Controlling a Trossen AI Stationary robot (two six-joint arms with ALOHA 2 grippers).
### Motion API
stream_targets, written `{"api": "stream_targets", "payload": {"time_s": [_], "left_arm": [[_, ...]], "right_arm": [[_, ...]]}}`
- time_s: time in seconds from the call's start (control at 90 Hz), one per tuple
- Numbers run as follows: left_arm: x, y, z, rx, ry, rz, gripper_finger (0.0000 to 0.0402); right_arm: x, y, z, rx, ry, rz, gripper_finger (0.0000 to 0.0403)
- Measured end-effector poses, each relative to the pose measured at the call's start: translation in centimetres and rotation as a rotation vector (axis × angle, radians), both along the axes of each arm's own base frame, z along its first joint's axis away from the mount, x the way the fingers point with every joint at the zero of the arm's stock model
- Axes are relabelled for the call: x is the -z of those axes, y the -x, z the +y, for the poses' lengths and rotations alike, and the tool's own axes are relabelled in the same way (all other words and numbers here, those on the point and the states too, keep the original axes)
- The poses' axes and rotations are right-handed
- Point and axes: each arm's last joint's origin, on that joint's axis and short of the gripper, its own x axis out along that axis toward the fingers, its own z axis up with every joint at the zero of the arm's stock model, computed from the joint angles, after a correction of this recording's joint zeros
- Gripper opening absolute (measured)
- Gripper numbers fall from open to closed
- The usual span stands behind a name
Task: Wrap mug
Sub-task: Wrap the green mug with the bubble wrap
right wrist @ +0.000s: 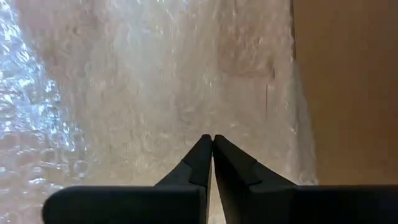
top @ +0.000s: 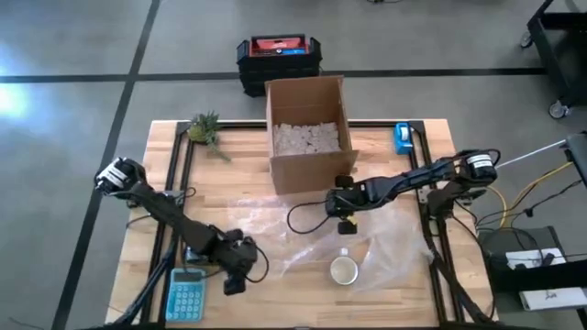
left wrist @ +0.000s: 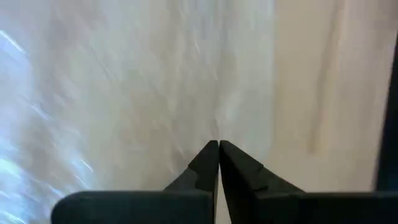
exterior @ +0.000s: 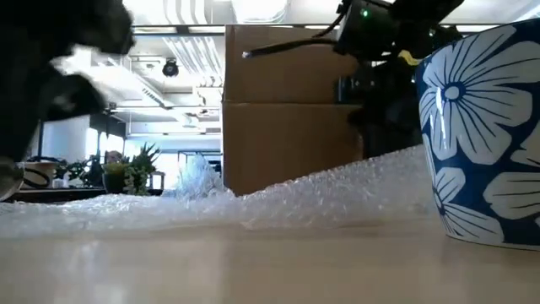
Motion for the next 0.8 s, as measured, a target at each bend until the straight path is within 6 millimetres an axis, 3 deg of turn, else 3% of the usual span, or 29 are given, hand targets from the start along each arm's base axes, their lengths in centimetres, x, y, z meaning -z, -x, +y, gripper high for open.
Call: {"api": "stream_targets", "payload": {"time_s": [0.167, 0.411, 0.5, 0.656, 0.8], "left_arm": [[-0.7, -0.6, 0.7, 0.07, -0.114, -0.055, 0.0049], [-1.4, -1.2, 1.1, 0.138, -0.271, -0.122, 0.0192], [-2.2, -1.1, 1.1, 0.147, -0.317, -0.087, 0.0226], [-4.6, 0.6, 0.2, 0.079, -0.32, 0.036, 0.0231], [-6.2, 2.9, -2.1, 0.039, -0.233, 0.1, 0.0211]], "right_arm": [[0.0, 0.0, 0.0, 0.017, -0.009, -0.003, 0.0002], [0.0, 0.0, 0.0, 0.022, -0.01, 0.001, 0.0002], [0.0, 0.0, 0.0, 0.023, -0.01, 0.002, 0.0002], [0.0, 0.0, 0.0, 0.041, -0.017, 0.0, 0.0002], [0.3, 0.2, 0.0, 0.055, -0.021, 0.006, 0.0002]]}}
